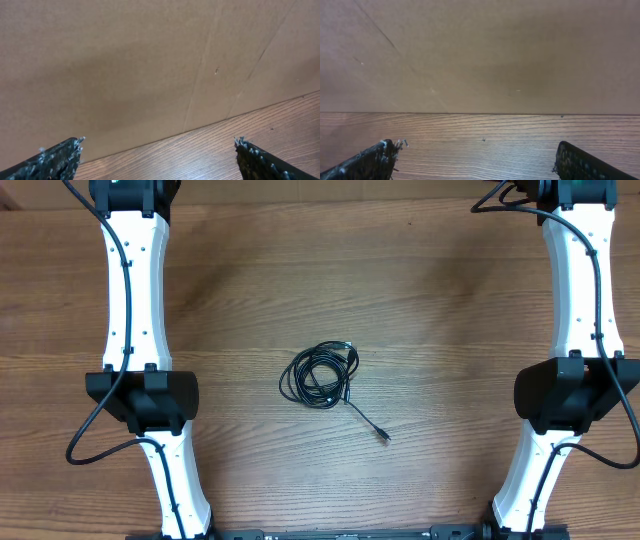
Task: Untangle cables
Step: 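Raise the left arm, then the right arm, up from rest, then move both grippers forward above the black cable bundle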
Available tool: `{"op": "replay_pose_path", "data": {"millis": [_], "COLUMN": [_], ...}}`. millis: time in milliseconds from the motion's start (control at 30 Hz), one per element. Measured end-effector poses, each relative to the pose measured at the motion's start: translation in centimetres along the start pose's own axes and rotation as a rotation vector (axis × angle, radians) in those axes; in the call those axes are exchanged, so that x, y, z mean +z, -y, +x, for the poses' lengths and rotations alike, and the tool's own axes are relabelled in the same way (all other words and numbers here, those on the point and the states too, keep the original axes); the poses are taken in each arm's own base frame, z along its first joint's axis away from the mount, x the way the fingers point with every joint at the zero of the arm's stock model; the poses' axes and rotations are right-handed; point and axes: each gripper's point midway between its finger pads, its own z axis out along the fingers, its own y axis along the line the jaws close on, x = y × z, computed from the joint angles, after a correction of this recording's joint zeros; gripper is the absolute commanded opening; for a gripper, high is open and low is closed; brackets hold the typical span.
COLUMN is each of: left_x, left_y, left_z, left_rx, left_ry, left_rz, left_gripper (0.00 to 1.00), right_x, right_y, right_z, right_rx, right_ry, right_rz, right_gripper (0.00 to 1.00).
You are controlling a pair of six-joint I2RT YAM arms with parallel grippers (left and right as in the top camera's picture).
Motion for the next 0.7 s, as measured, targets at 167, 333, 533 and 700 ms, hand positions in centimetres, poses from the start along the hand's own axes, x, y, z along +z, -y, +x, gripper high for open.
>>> {"op": "replay_pose_path", "data": {"millis": [167,333,533,700], "left_x": [0.0,-0.1,-1.2,-3.7], "left_y": [0.0,0.6,3.4,6.4], "left_z": [0.0,2.0,6.9,11.5], "left_rx": [0.000,-0.036,-0.137,-0.251], "left_ry": [-0.001,-0.079,-0.284,-0.509], "left_rz": [0.000,0.027,0.160,0.255], "left_gripper": [0.99,1.00,1.00,1.00], "right_x": [0.0,-0.1,-0.7,-1.2], "right_y": [-0.1,-1.1,-3.2,-4.1], "right_z": [0.7,2.0,4.0,5.4], "right_rx": [0.010,0.026,0.062,0.090], "right_ry": [-0.028,-0.082,-0.173,-0.235], "right_rz": [-0.005,-0.068,-0.186,-0.240], "right_gripper": [1.00,1.00,1.00,1.00]}}
